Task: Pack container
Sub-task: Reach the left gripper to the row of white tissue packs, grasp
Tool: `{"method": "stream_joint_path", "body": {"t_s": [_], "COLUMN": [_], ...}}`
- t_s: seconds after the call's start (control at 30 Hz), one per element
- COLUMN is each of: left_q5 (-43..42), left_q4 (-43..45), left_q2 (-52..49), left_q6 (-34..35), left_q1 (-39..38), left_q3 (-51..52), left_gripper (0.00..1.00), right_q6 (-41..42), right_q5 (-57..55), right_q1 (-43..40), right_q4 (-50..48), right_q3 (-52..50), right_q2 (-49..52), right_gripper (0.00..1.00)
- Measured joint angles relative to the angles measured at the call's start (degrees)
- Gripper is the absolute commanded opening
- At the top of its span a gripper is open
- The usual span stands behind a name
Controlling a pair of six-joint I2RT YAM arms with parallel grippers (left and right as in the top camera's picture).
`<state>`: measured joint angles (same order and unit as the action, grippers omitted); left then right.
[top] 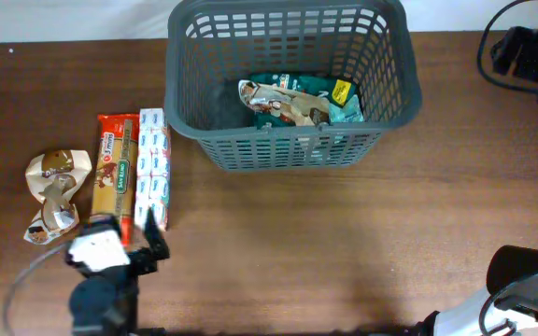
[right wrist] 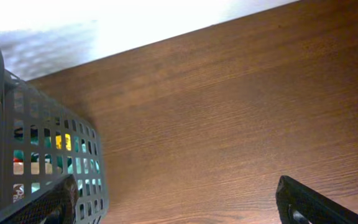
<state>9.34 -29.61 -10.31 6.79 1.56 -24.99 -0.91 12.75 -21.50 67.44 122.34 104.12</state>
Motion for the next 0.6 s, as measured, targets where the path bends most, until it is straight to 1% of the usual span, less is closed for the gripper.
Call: {"method": "stream_joint_path", "body": {"t_s": [0.03,0.07,0.1,0.13,0.23,0.3,0.37,0.4,0.5,0.6], "left_q5": [2.16,3.43,4.61,5.27,6.78,6.62,4.31,3.61,2.12,1.38], "left_q4": [-2.84,-4.48,-8.68,-10.1,-19.17,-23.1,-27.47,-28.63,-29.9,-30.03], "left_q2": [-4.92,-7.85,-12.17,-15.58,-29.38,-36.7,-48.09,-51.87,-60.81,-63.52], "left_q6": [0.11,0.17,0.15,0.15,0.15,0.17,0.15,0.15,0.17,0.11], "left_q1": [0.0,0.0,0.0,0.0,0.39,1.68,4.61,5.46,6.6,6.69], "left_q3": [-7.65,-11.72,-17.29,-20.96,-33.2,-38.1,-45.29,-47.17,-52.96,-54.88], "left_gripper": [0.99,0.99,0.99,0.99,0.99,0.99,0.99,0.99,0.99,0.99], "right_q6": [0.02,0.09,0.2,0.26,0.31,0.35,0.48,0.48,0.46,0.52], "right_q5": [0.11,0.17,0.22,0.22,0.26,0.26,0.24,0.24,0.24,0.24], "right_q1": [0.0,0.0,0.0,0.0,0.0,0.0,0.0,0.0,0.0,0.0], "right_q4": [-0.13,-0.2,0.17,-0.07,-0.17,-0.09,-0.07,-0.11,-0.11,-0.13], "right_q3": [0.0,0.0,0.0,0.0,0.0,-0.02,-0.02,-0.02,-0.02,-0.02], "right_q2": [0.0,0.04,0.11,0.11,0.15,0.17,0.17,0.2,0.2,0.2], "right_gripper": [0.99,0.99,0.99,0.99,0.99,0.99,0.99,0.99,0.99,0.99]}}
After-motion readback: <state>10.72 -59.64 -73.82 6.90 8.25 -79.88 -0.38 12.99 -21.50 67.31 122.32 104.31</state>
